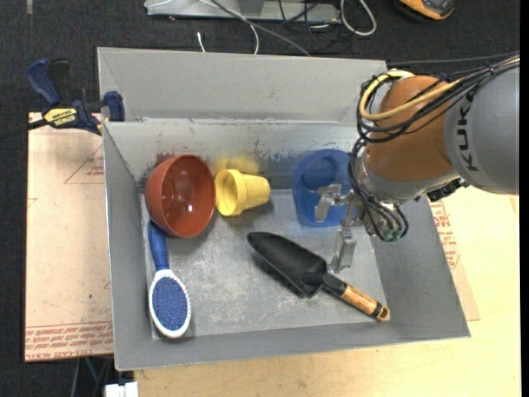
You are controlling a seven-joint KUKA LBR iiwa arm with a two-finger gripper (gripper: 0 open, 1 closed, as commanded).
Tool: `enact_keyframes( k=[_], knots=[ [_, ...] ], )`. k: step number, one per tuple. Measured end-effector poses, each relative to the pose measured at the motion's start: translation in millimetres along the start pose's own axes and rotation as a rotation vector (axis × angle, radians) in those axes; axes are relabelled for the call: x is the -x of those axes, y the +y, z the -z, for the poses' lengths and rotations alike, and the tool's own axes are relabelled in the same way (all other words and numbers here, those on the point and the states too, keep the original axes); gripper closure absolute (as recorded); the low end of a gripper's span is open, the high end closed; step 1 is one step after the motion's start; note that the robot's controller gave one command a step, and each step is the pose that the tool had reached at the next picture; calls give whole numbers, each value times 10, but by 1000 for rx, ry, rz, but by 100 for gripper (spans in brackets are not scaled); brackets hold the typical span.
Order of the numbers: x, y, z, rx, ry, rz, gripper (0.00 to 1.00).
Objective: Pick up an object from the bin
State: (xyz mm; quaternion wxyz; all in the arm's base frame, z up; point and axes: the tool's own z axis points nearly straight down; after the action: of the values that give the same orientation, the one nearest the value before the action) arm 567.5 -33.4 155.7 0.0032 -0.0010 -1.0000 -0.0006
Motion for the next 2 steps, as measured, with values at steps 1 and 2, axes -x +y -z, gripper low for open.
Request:
enact_keyframes(
  k=[1,2],
  knots=[
    [18,3,42,-1,-8,2,0],
    [-161,298,-858,1,-6,-96,0]
  ],
)
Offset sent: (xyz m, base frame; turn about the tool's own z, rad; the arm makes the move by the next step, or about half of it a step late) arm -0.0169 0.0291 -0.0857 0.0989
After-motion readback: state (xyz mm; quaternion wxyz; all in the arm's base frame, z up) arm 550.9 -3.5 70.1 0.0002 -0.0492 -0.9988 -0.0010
